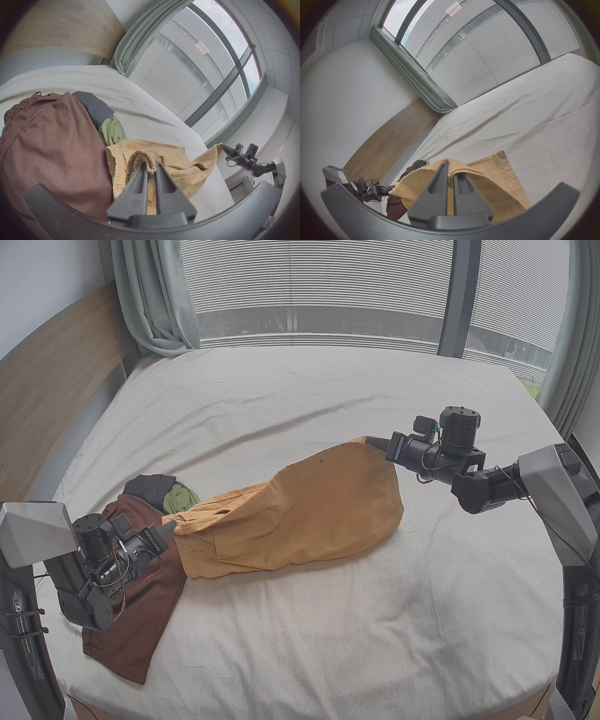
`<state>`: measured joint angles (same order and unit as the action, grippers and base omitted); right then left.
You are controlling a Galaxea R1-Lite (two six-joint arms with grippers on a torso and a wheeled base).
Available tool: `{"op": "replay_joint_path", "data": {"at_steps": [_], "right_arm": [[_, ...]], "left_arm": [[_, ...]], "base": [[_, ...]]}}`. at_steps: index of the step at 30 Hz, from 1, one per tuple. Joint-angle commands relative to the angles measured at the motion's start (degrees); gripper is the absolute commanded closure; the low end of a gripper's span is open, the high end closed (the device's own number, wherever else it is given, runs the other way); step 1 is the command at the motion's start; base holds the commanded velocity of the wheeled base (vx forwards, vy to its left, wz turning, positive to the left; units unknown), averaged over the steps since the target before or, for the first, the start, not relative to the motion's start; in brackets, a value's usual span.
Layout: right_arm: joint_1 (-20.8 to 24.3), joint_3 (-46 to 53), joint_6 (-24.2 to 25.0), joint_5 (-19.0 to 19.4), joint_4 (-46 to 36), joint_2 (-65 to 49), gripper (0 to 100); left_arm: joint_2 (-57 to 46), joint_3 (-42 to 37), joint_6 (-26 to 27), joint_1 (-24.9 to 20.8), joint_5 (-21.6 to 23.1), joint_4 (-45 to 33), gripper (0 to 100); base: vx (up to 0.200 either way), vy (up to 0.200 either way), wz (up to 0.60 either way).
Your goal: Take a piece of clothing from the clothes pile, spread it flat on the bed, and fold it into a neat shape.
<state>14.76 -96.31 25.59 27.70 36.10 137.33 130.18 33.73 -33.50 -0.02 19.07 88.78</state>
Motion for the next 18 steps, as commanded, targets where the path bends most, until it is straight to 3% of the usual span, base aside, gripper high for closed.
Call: {"op": "replay_joint_path", "data": {"at_steps": [1, 18], "right_arm": [[0.1, -3.8, 0.1, 0.0, -0.9, 3.8, 100], [-0.3, -15.8, 0.1, -0.7, -4.9, 11.6, 100]], "left_arm": [[1.7, 2.4, -0.4, 0.0, -0.2, 0.0, 100], [6.8, 7.9, -0.7, 0.5, -1.3, 0.0, 100]], "base": [[0.000, 0.000, 0.00], [0.000, 0.000, 0.00]]}}
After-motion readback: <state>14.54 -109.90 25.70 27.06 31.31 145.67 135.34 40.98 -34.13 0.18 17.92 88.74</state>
